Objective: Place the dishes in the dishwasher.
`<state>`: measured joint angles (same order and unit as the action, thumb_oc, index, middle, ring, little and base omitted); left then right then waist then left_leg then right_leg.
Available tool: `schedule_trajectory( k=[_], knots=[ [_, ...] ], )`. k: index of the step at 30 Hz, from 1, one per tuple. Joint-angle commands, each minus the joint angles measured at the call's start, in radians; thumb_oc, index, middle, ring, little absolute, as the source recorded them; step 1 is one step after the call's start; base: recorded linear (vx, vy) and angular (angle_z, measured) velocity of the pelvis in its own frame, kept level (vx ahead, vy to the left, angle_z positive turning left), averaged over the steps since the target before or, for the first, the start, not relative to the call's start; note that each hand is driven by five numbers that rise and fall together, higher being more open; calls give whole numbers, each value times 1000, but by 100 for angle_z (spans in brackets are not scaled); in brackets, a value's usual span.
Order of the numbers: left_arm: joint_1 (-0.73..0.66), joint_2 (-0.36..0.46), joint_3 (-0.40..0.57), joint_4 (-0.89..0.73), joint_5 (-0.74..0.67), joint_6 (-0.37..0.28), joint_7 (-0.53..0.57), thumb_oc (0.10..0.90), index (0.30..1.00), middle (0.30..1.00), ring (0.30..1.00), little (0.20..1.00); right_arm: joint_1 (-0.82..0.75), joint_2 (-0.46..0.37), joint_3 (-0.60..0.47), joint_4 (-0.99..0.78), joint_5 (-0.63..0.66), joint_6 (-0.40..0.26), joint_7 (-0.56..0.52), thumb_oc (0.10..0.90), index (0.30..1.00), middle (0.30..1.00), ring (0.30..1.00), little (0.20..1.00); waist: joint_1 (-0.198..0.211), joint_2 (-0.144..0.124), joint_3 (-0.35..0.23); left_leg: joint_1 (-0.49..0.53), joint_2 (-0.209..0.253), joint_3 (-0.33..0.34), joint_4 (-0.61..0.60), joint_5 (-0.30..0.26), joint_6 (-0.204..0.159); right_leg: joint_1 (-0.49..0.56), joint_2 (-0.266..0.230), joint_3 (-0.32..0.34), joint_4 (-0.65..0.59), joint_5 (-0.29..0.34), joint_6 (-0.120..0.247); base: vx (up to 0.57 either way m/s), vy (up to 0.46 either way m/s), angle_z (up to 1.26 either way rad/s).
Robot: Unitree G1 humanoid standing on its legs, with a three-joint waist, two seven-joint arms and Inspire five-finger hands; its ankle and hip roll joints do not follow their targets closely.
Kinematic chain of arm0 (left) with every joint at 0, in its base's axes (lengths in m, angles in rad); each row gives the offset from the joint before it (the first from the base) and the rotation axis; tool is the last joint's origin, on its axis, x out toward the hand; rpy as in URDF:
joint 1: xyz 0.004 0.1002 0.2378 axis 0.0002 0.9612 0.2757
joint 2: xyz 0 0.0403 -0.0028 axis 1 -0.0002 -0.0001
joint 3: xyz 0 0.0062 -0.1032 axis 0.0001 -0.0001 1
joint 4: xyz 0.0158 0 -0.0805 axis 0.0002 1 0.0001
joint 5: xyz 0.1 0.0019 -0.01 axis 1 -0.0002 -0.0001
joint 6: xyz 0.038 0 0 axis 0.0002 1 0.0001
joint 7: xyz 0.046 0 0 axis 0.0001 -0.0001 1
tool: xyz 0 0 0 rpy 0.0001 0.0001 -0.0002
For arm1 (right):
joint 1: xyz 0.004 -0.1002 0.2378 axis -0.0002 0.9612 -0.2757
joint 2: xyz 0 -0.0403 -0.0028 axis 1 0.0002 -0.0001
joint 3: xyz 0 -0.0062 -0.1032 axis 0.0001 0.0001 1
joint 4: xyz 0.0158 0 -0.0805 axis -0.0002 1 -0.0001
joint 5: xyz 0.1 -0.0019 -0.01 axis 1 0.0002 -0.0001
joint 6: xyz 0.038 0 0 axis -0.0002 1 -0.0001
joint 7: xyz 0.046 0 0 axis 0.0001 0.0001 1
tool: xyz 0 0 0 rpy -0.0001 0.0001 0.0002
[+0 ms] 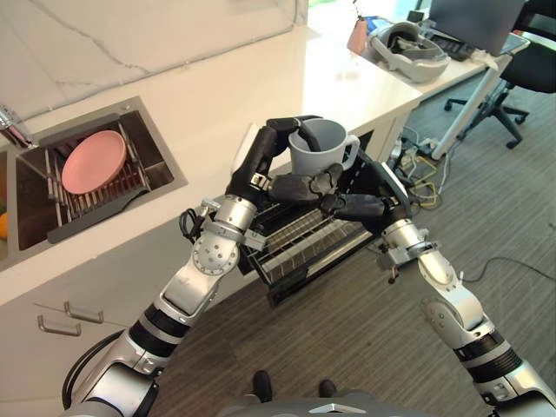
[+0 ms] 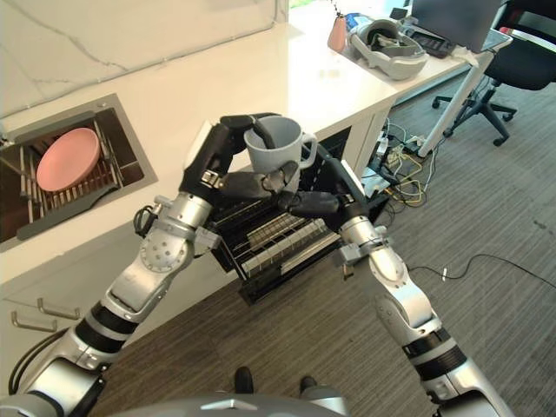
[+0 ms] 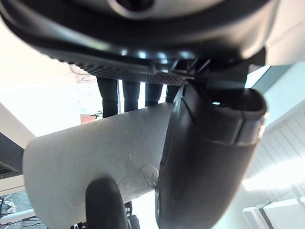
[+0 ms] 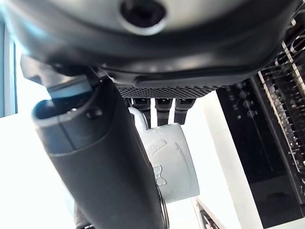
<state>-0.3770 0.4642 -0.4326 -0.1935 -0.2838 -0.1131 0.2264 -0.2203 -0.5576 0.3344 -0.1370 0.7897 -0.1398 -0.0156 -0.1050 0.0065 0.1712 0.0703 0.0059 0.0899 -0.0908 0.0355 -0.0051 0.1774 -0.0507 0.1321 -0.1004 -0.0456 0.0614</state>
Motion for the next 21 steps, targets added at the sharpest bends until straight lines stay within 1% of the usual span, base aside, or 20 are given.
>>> schedule_trajectory(
  k=[1,2,3,5,6,7,8,9,10,12,13,15,17,19,20,21],
  knots=[
    [-69,-81,-170,-142,-133,-143,-233,400,300,300,300,300,-282,29,-89,-80,89,-141,80,800,900,900,900,900,22,-31,-103,30,28,-3,4,-47,-80,-39,-7,-50,13,5,49,-19,-2,5],
    [-57,-84,-183,-140,-179,-131,-265,400,300,300,300,300,-295,26,-78,-71,116,-129,104,800,900,900,900,900,26,-33,-103,30,27,-5,4,-46,-80,-39,-7,-53,13,6,49,-18,-5,6],
    [-45,-85,-193,-143,-253,-115,-319,400,300,300,300,300,-317,4,-59,-71,156,-113,151,800,900,900,900,900,32,-37,-104,29,27,-8,4,-45,-81,-39,-6,-55,13,6,48,-15,-9,8],
    [-47,-83,-201,-147,-268,-113,-336,400,300,300,300,300,-330,-2,-45,-58,171,-106,164,800,900,900,900,900,34,-39,-104,28,27,-9,4,-45,-81,-39,-6,-56,13,6,48,-7,-8,7],
    [-50,-83,-213,-143,-290,-107,-350,400,300,300,300,300,-345,-11,-16,-41,189,-91,183,800,900,900,900,900,38,-42,-105,27,26,-9,4,-43,-82,-39,-6,-57,13,8,49,-14,-5,7],
    [-65,-74,-225,-144,-309,-105,-378,400,300,300,300,300,-376,-57,19,-37,221,-65,229,800,900,900,900,900,40,-45,-104,29,25,-10,4,-43,-82,-38,-5,-60,13,8,49,26,-1,4],
    [-64,-75,-226,-144,-310,-105,-378,400,300,300,300,300,-376,-58,19,-37,221,-65,229,800,900,900,900,900,40,-45,-105,35,24,-10,4,-55,-82,-31,-7,-60,13,-3,50,0,0,0],
    [-74,-69,-234,-146,-320,-103,-391,400,300,300,300,300,-390,-87,43,-36,233,-50,255,800,900,900,900,900,41,-47,-104,29,25,-11,4,-43,-83,-38,-5,-61,13,9,49,0,0,0],
    [-91,-62,-246,-154,-324,-107,-410,400,300,300,300,300,-399,-128,64,-34,247,-35,283,800,900,900,900,900,41,-50,-106,37,22,-11,4,-56,-83,-29,-7,-63,13,-3,51,0,0,0],
    [-101,-60,-252,-158,-331,-107,-420,400,300,300,300,300,-404,-137,75,-28,260,-29,295,800,900,900,900,900,40,-51,-106,38,22,-12,4,-56,-84,-27,-6,-64,13,-3,51,17,2,1],
    [-120,-57,-256,-159,-324,-113,-423,400,300,300,300,300,-415,-149,83,-18,258,-30,303,646,669,669,669,669,40,-51,-107,38,22,-13,4,-56,-84,-26,-6,-64,13,-3,52,0,0,0],
    [-141,-59,-258,-160,-315,-119,-422,400,300,300,300,300,-413,-149,74,-16,255,-34,298,400,300,300,300,300,36,-49,-108,38,21,-14,4,-56,-85,-27,-6,-65,13,-4,52,0,0,0],
    [-146,-63,-260,-158,-310,-118,-421,400,300,300,300,300,-408,-138,66,-12,252,-38,290,400,300,300,300,300,35,-49,-108,37,21,-16,4,-56,-84,-27,-5,-64,13,-4,52,0,0,0],
    [-156,-70,-256,-153,-302,-118,-417,400,300,300,300,300,-395,-100,34,0,233,-52,265,400,300,300,300,300,29,-45,-110,37,21,-18,4,-57,-83,-28,-6,-62,13,-5,52,-23,4,0],
    [-161,-73,-254,-150,-295,-119,-414,400,300,300,300,300,-386,-73,16,9,221,-61,251,400,300,300,300,300,29,-41,-109,30,22,-17,4,-45,-82,-36,-5,-61,13,7,51,0,0,0],
    [-163,-77,-251,-148,-292,-119,-409,400,300,300,300,300,-380,-51,5,13,212,-67,237,400,300,300,300,300,27,-39,-111,37,19,-17,4,-58,-81,-30,-7,-59,13,-4,51,0,0,0]
  ],
)
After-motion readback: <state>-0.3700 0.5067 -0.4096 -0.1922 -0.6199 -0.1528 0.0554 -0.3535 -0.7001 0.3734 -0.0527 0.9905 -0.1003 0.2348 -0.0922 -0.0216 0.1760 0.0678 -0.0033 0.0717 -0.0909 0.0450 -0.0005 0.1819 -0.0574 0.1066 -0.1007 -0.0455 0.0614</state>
